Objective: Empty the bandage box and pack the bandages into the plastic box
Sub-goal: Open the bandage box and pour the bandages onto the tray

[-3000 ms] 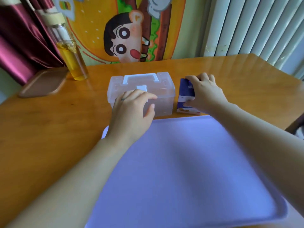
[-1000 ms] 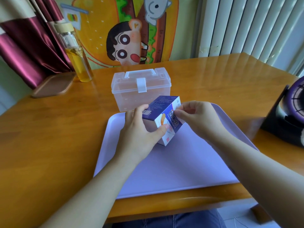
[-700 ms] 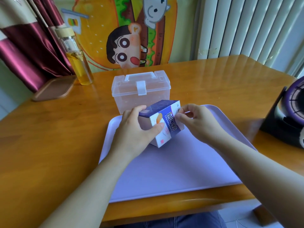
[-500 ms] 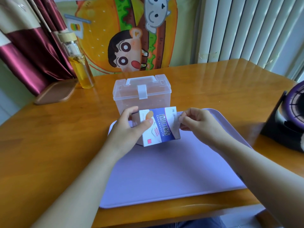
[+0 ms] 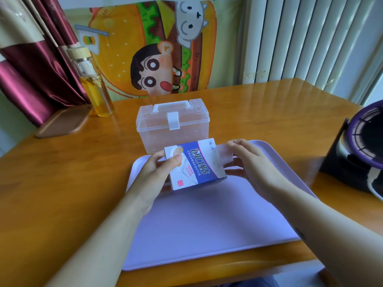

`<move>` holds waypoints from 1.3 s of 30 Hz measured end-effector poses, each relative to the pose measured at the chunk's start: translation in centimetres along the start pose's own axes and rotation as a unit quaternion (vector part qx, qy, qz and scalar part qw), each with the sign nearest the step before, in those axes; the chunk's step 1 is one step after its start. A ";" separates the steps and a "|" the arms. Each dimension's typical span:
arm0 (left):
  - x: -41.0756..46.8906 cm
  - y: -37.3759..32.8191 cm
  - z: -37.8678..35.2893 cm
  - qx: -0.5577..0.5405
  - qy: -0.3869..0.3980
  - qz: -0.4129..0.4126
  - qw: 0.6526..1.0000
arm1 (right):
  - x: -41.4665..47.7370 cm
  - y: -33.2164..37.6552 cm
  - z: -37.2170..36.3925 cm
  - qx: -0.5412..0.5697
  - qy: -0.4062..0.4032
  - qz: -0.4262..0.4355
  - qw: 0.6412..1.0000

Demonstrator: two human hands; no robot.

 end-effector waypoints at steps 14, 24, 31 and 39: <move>-0.3 -0.1 0.0 -0.026 0.021 -0.038 0.999 | -0.1 -1.0 0.2 0.084 0.056 -0.044 0.994; 0.2 0.2 0.6 -0.034 0.044 -0.046 0.997 | 0.2 -0.8 0.9 0.117 0.074 -0.038 0.990; 0.7 0.6 1.0 -0.037 0.056 -0.042 0.997 | 0.3 -0.5 0.6 0.077 0.064 -0.009 0.995; 0.8 0.8 0.7 -0.035 0.051 -0.062 0.996 | -0.1 -0.3 0.0 -0.081 0.040 0.082 0.993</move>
Point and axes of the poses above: each hand's wrist, its own x-axis towards the middle knuckle, its own z-axis out of the back of the hand, y = z × x, the point moved 2 cm from there along x, towards the middle knuckle, and after that the axes turned 15 degrees about z, right-handed, at the moved point
